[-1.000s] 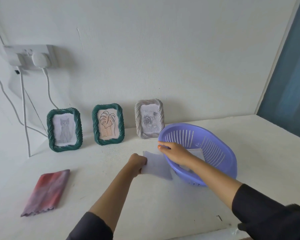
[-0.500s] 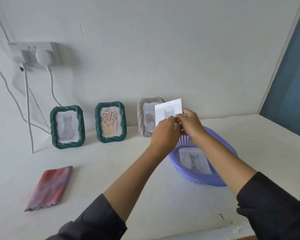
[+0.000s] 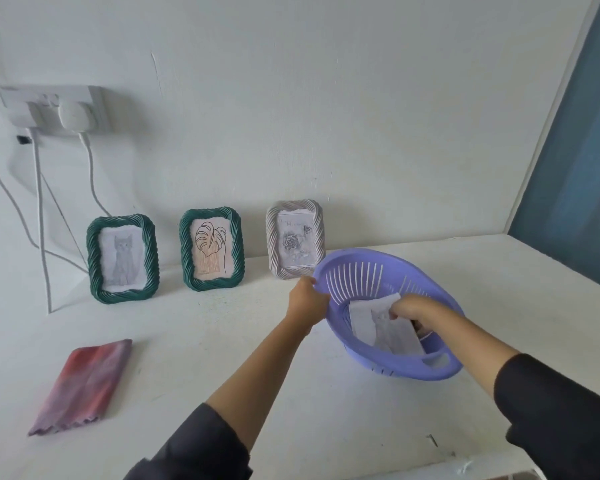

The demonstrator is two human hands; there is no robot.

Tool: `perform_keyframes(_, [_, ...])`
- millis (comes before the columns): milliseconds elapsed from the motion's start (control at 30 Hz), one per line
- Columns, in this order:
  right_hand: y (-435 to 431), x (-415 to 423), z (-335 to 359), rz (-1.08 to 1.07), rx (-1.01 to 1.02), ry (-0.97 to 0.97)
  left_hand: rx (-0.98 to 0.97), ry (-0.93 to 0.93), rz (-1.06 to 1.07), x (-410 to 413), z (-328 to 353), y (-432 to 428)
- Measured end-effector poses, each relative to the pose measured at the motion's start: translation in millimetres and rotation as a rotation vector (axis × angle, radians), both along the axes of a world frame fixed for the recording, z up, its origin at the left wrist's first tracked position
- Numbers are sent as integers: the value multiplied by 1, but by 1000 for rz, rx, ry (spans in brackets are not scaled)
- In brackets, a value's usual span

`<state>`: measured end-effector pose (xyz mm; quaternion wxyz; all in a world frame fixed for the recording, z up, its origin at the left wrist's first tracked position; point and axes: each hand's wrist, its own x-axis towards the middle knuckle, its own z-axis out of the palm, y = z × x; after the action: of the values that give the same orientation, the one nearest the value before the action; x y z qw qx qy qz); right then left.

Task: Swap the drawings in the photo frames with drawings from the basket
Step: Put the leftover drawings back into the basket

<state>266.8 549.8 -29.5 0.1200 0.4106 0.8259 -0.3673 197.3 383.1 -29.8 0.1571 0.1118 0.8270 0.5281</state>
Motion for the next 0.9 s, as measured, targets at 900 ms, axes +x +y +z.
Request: perform_keyframes(900, [-21, -52, -24, 354, 317, -435, 20, -30, -36, -22, -12, 4])
